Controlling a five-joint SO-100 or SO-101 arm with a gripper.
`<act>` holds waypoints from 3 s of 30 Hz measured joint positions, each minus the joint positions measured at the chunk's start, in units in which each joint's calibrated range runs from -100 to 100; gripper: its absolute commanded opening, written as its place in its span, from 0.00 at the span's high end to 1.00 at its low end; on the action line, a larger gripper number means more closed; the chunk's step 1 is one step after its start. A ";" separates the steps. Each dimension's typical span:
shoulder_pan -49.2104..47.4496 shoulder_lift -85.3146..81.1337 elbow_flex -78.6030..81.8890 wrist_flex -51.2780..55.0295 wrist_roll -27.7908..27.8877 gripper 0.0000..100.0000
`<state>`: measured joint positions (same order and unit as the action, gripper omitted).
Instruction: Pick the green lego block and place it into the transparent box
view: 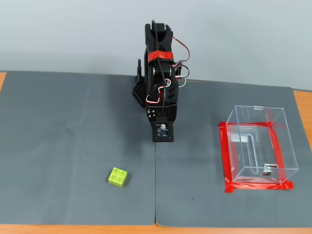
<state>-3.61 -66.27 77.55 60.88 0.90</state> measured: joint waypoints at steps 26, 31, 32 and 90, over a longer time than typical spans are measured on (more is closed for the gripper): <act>20.93 39.51 -29.55 -13.36 0.29 0.98; 20.71 45.11 -34.04 -16.13 0.29 0.98; 20.71 46.05 -34.49 -16.48 0.29 0.98; 16.88 61.43 -35.11 -28.79 2.59 0.64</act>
<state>13.26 -4.84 42.43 32.09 3.49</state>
